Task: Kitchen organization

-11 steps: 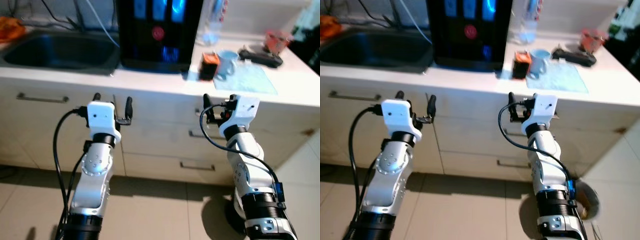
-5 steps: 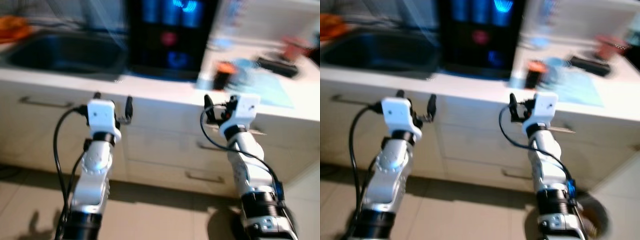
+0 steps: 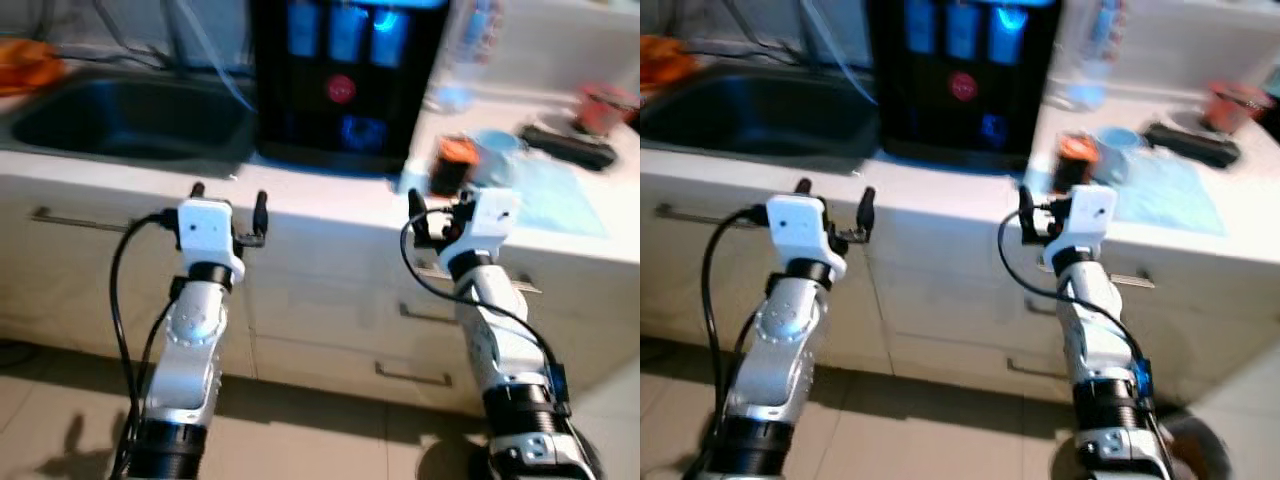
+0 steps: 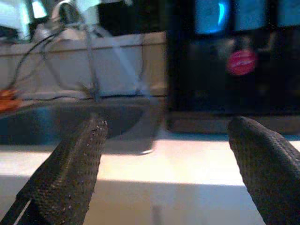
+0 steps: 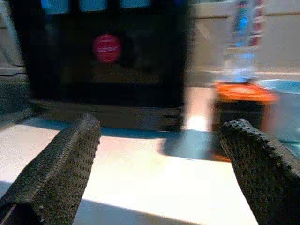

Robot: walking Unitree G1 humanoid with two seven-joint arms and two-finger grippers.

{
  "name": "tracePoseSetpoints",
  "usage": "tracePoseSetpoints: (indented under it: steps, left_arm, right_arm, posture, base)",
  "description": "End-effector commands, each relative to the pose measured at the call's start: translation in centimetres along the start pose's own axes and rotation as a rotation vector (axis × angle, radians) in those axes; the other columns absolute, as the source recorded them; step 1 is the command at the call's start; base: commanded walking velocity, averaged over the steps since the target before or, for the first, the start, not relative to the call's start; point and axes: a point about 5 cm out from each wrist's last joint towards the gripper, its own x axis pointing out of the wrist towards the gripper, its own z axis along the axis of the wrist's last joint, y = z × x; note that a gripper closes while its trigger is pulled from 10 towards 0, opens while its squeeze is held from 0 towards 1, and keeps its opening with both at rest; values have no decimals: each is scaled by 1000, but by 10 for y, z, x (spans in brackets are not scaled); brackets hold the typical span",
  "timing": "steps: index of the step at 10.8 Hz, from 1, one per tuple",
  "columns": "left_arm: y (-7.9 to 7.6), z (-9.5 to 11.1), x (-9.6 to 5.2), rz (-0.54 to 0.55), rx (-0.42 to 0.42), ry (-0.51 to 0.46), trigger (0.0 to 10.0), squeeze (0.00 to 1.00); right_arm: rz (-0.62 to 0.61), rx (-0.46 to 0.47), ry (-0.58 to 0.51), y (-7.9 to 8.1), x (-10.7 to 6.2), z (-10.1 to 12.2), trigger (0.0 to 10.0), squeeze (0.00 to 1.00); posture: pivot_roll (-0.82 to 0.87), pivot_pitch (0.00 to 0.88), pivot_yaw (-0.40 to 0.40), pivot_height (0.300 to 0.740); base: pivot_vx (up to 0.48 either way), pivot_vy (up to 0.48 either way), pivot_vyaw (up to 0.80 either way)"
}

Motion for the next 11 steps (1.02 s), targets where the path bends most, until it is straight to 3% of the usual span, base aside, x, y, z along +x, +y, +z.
tracePoseSetpoints:
  steps: [1,7,11]
  left_arm:
    - [2,2,0,8,-1,-7,10000,0]
    - [2,0,-3,15,-1,2,10000,0]
    - [-5,-4,-5,-17,-6,40,10000,0]
  right_arm:
    - [21,-4,-16,4,2,5,10000,0]
    - [27,-2,-8,5,0,3,10000,0]
    - [31,-1,1,6,-2,1,10000,0]
  posture:
    - [41,16,-43,740]
    - [45,28,-46,740]
    - [43,38,-48,740]
  base:
    - [375,0,0]
    - [370,0,0]
    - [0,0,0]
